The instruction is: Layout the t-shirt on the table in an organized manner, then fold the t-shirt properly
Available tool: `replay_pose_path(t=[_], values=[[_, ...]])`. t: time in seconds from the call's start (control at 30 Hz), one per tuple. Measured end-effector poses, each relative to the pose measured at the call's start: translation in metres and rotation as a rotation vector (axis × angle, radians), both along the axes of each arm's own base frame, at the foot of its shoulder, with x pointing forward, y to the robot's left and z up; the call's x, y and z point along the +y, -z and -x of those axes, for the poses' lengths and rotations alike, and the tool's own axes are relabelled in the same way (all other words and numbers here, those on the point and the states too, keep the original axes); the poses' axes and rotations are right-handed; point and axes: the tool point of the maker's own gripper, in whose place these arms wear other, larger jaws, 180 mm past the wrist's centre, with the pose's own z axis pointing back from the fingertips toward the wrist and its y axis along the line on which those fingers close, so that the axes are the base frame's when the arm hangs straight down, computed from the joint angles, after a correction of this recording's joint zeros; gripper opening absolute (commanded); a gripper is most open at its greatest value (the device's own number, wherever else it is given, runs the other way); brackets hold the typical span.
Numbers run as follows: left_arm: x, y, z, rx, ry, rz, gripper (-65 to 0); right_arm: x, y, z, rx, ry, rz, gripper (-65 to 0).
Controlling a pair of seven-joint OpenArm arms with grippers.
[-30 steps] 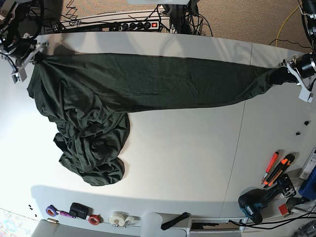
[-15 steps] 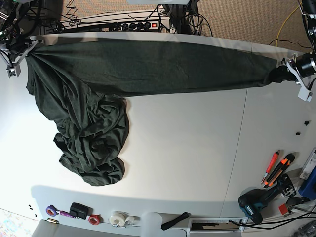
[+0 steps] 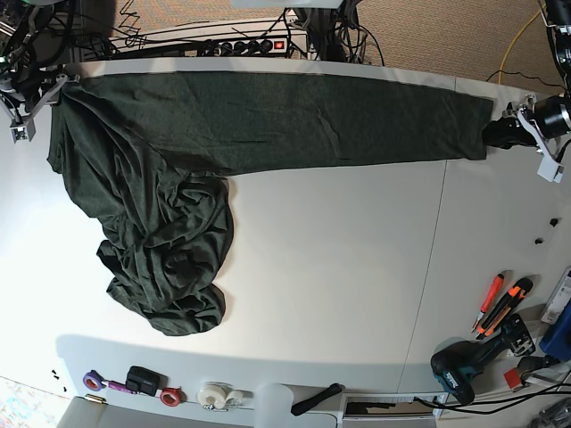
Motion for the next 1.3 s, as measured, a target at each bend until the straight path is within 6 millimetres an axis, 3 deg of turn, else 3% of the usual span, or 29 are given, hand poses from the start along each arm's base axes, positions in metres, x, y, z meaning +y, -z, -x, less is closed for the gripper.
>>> replay_pose_path(t=[0.2, 0.47, 0.77, 0.87, 0.97, 1.17, 1.23, 1.3], values=[[-0.002, -0.015, -0.008, -0.044, -0.005, 0.06, -48.0, -0.008, -0.01, -0.007, -0.023, -0.008, 0.028, -38.8], [0.013, -0.07, -0.045, -0.237, 0.008, 0.079, -48.0, -0.055, -0.07, -0.03, -0.21, 0.081, 0.152, -38.8], [0.007, -0.12, -0.096, -0.427, 0.006, 0.108, -48.0, -0.01, -0.083, -0.086, -0.493, 0.076, -0.101, -38.8], [-0.001, -0.121, -0.11, -0.439, 0.033, 0.075, -48.0, 0.006, -0.078, -0.1, -0.537, 0.074, -0.154, -38.8], [-0.027, -0.109, -0.119, -0.409, 0.119, 0.047, -48.0, 0.031, -0.066, -0.113, -0.526, 0.03, -0.21, -38.8], [-0.097, -0.07, -0.138, -0.321, 0.3, -0.063, -48.0, 0.081, -0.02, -0.119, -0.359, -0.085, -0.21, -38.8], [-0.129, -0.062, -0.145, -0.314, 0.345, -0.068, -48.0, 0.086, -0.005, -0.115, -0.299, -0.091, -0.163, -38.8], [-0.163, -0.058, -0.15, -0.315, 0.395, -0.074, -48.0, 0.077, 0.003, -0.108, -0.258, -0.046, -0.105, -38.8]])
